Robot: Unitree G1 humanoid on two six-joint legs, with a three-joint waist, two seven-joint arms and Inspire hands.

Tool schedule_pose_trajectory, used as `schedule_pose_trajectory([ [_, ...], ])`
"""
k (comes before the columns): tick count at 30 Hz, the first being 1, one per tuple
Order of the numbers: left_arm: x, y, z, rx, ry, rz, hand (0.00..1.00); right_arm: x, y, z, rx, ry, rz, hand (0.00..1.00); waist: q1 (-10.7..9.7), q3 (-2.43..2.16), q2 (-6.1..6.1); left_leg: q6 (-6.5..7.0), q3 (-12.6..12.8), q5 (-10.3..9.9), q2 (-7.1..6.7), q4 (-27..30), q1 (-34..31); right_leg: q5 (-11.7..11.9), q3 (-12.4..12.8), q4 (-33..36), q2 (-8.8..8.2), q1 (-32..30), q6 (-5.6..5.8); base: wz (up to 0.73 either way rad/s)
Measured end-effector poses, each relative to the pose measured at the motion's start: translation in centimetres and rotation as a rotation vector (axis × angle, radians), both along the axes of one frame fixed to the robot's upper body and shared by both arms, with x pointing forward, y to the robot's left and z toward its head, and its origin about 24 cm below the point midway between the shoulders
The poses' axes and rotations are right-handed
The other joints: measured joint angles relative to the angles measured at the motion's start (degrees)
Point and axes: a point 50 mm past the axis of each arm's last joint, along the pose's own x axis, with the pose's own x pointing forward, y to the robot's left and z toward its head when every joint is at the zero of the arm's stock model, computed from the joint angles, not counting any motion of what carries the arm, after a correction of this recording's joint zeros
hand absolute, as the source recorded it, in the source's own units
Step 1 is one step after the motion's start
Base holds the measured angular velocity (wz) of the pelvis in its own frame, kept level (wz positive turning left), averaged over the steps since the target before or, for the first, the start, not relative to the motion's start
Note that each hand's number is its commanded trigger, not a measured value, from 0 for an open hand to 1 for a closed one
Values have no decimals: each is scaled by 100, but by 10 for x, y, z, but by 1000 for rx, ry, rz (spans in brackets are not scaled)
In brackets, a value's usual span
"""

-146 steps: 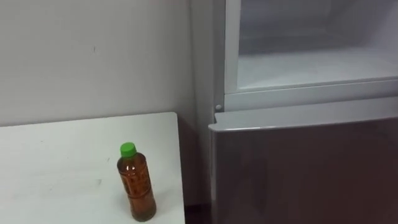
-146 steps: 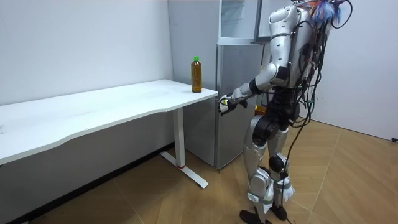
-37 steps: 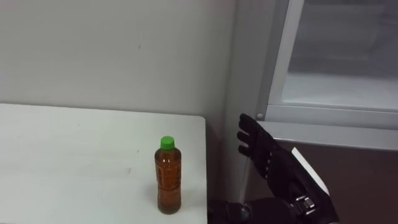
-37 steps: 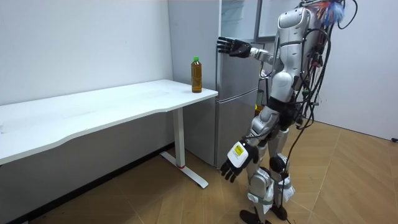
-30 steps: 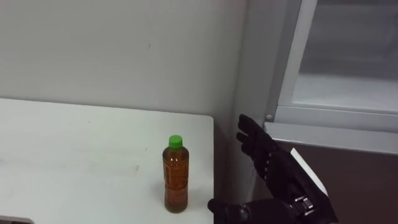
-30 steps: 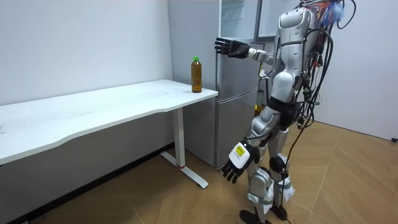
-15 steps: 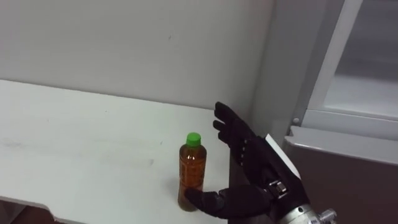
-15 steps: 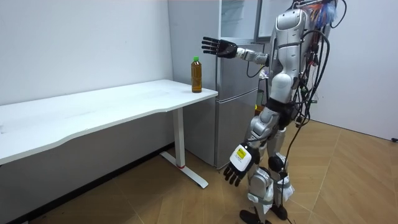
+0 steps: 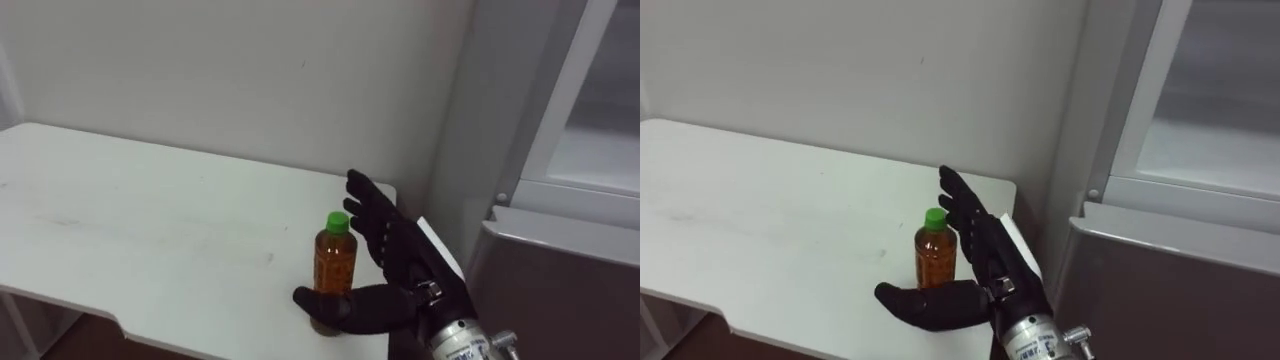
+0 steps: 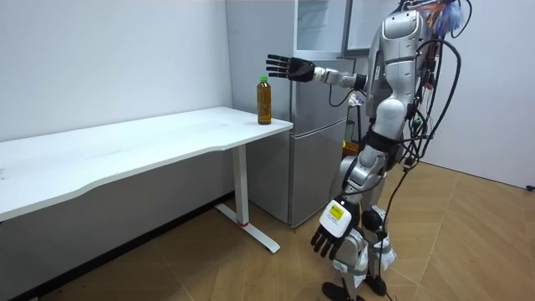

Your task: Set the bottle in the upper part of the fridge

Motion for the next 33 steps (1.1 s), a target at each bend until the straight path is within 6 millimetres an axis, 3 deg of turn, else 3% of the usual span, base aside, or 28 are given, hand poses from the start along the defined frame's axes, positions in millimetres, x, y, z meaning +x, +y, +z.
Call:
schedule_pose_trajectory([
  [7,-8,3,0,-8,20,47,0,7,0,10,17,-29,-62,0,65,-37,-51,10,-62,11,-2,46,-58,1,-128,35,-9,-14,2,5],
  [15,-13,4,0,-1,46,58,0,13,0,23,36,-70,-119,0,128,-46,-71,24,-116,20,-11,89,-98,1,-208,71,-27,-11,2,5],
  [26,-15,5,-1,1,71,66,0,17,-8,22,51,-60,-244,0,126,-37,-98,78,-232,95,-103,73,-148,-24,-352,45,-102,-16,35,7],
  [33,-17,4,0,7,79,72,0,18,-13,20,66,-50,-343,0,162,-56,-167,85,-251,99,-123,1,-129,-8,-355,-24,-102,-2,61,1],
])
